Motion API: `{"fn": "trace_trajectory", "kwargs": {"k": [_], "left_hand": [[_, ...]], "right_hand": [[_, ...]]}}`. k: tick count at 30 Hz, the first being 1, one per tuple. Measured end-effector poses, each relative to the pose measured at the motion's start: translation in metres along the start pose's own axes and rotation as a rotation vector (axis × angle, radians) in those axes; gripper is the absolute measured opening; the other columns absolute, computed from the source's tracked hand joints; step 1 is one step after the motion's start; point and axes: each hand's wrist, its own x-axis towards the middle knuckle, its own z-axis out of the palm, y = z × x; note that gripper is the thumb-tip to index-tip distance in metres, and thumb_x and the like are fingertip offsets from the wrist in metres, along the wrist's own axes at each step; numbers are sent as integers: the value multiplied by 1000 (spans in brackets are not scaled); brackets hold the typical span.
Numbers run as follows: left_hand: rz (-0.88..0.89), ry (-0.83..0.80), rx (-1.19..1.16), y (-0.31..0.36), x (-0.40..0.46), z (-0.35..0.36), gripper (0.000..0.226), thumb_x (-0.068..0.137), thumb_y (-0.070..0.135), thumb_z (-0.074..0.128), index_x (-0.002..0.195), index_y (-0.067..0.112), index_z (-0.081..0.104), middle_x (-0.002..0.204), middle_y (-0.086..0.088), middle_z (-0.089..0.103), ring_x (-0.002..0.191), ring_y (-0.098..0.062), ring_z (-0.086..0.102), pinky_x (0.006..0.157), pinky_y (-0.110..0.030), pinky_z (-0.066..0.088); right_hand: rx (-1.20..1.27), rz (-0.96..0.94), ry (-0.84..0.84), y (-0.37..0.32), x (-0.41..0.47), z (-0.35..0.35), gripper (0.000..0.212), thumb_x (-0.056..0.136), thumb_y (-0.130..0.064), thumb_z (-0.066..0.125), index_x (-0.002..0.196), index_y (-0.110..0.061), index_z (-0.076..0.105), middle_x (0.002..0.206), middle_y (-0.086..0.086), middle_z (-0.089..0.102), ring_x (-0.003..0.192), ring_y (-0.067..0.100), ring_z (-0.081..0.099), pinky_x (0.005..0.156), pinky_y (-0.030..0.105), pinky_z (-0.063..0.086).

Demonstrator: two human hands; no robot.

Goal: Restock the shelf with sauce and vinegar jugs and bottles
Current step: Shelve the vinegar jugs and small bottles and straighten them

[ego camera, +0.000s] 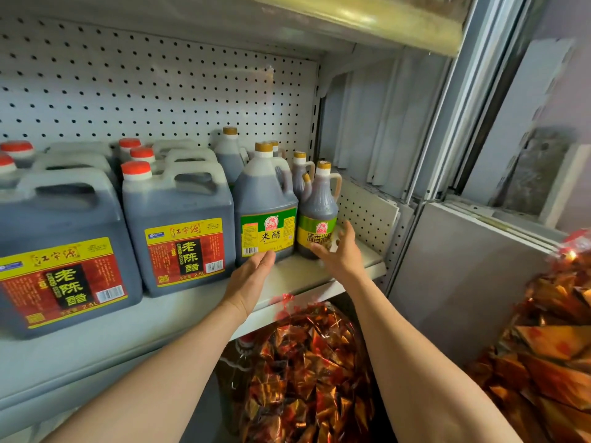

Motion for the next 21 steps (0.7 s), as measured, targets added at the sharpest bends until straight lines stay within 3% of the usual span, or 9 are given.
{"fn": "trace_trajectory", "kwargs": {"k": [4, 8, 14, 21], "left_hand": [[-71, 4, 0, 6, -7, -8, 45, 91, 63, 55, 120, 29, 63, 118, 12, 62, 114, -14, 53, 86, -26, 40], [-70, 9, 122, 0, -25, -15, 50, 82, 33, 79, 126, 19, 61, 131, -6, 62, 120, -24, 58, 102, -39, 47], [119, 75, 502, -21, -95, -38, 49, 81, 22, 75, 128, 28, 60, 125, -7, 49, 122, -27, 45, 101, -34, 39], [129, -160, 549, -107, -192, -101, 55, 82, 25, 76, 131, 36, 53, 124, 2, 38, 121, -22, 40, 98, -35, 45]], "right_hand": [[-139, -54, 36, -12, -41, -15, 102, 77, -35, 86, 156, -16, 24, 156, 10, 42, 141, 26, 42, 112, 42, 40], [-340, -79, 78, -27, -86, -30, 85, 76, -36, 87, 144, -15, 40, 145, 7, 51, 132, 25, 49, 103, 38, 45], [-614, -44, 51, -42, -181, -14, 83, 73, -36, 86, 142, -17, 44, 133, 13, 55, 124, 31, 49, 92, 32, 41], [-764, 66, -44, -33, -313, 51, 83, 74, -35, 85, 144, -18, 44, 137, 12, 52, 126, 33, 48, 101, 42, 45]]}}
